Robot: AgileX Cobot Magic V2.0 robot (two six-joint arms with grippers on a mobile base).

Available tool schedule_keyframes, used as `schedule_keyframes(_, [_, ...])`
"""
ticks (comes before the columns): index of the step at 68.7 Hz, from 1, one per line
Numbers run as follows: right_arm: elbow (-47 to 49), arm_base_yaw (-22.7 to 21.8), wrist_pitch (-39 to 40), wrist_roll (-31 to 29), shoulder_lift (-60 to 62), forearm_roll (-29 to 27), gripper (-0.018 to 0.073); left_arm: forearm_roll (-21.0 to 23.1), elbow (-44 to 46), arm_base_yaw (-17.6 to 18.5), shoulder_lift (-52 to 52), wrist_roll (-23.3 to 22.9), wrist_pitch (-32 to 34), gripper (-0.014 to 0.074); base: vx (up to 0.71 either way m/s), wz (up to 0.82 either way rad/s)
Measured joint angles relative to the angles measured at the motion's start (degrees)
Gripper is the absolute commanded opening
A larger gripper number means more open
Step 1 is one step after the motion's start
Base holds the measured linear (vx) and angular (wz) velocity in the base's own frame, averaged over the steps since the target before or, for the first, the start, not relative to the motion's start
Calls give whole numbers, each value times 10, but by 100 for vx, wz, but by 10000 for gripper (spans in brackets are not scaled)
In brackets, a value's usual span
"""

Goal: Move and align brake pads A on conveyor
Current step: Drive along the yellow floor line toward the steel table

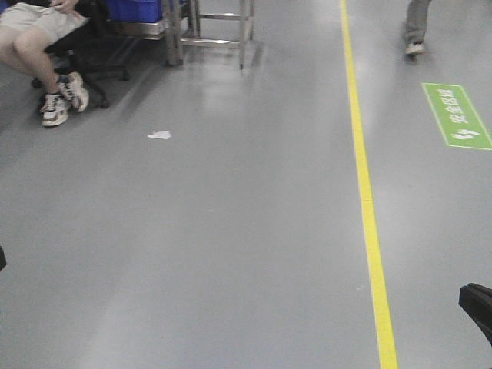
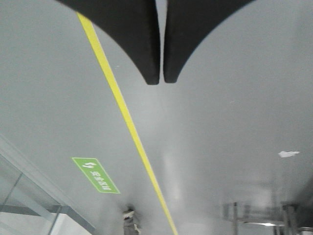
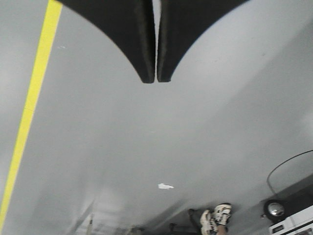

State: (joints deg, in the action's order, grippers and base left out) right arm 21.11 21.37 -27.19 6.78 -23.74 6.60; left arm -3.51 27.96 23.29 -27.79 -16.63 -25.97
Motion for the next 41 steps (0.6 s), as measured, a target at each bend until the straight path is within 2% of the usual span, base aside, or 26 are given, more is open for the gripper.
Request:
schedule_keyframes(21, [0,0,-1,0,0,0,-10,0,0,0,0,0,0,-6,20,-27])
schedule_keyframes(41, [0,0,-1,0,0,0,-10,0,0,0,0,0,0,-6,33,-3])
